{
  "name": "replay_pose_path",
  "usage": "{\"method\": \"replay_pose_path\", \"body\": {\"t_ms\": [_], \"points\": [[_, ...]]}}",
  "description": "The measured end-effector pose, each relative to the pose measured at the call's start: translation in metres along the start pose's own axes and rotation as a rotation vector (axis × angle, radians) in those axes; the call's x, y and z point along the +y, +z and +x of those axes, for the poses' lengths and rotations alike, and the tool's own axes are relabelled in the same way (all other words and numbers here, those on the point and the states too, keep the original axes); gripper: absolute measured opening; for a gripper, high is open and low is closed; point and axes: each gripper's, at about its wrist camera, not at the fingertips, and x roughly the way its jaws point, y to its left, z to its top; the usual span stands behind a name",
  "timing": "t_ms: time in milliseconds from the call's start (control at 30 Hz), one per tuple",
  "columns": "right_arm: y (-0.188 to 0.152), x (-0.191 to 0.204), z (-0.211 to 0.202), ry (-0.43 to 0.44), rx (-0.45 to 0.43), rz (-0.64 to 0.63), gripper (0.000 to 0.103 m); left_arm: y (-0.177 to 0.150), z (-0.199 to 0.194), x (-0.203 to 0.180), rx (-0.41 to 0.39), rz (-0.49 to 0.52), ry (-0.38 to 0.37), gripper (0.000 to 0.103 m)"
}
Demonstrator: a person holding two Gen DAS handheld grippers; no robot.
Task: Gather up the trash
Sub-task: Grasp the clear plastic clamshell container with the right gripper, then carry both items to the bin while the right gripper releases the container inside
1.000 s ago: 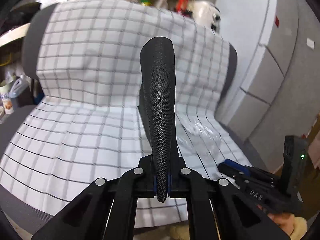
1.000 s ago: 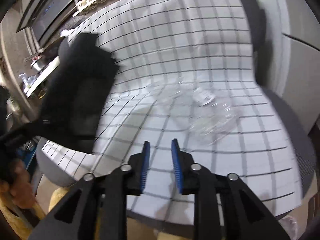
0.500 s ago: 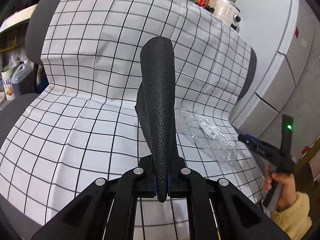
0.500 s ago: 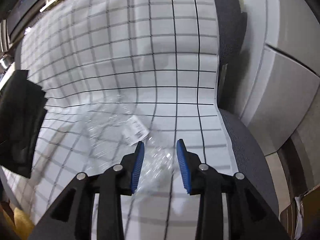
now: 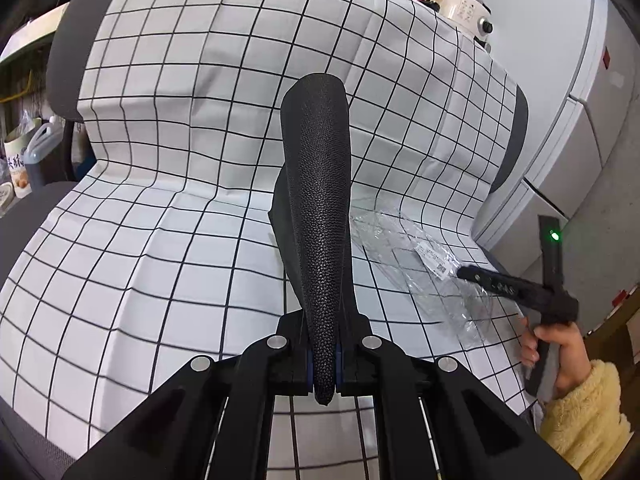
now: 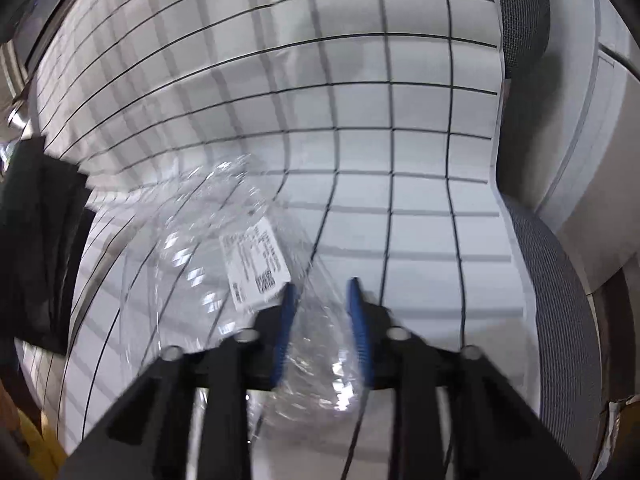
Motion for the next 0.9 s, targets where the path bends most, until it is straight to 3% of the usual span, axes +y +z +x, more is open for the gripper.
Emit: {"method": "replay_pose_path", "body": {"t_ms": [133, 233, 433, 633, 900], "points": [[-0.028, 0.022, -0.021, 0.016, 0.021, -0.016, 0.010, -0.010, -0.013, -0.004, -0.005, 0.002, 0.001, 0.007], [-0.054, 0.039, -0.041, 0.002, 0.020, -0.002, 0.010, -0.022, -0.025, -0.009, -0.003, 0.003, -0.002, 0.007], [-0.100, 0.062, -0.102, -0.030, -0.092, 0.052, 0.007, -0.049, -0.044, -0.026, 0.020, 0.006, -0.045, 0.007], [-0.139, 0.044, -0.182, -0.070, -0.215, 0.136, 0.007, -0.064, -0.059, -0.061, 0.026, 0.050, -0.140, 0.007], [-0.189, -0.007, -0.273, -0.220, -0.308, 0.259, 0.007, -0.082, -0.048, -0.139, 0.087, 0.183, -0.290, 0.007]]}}
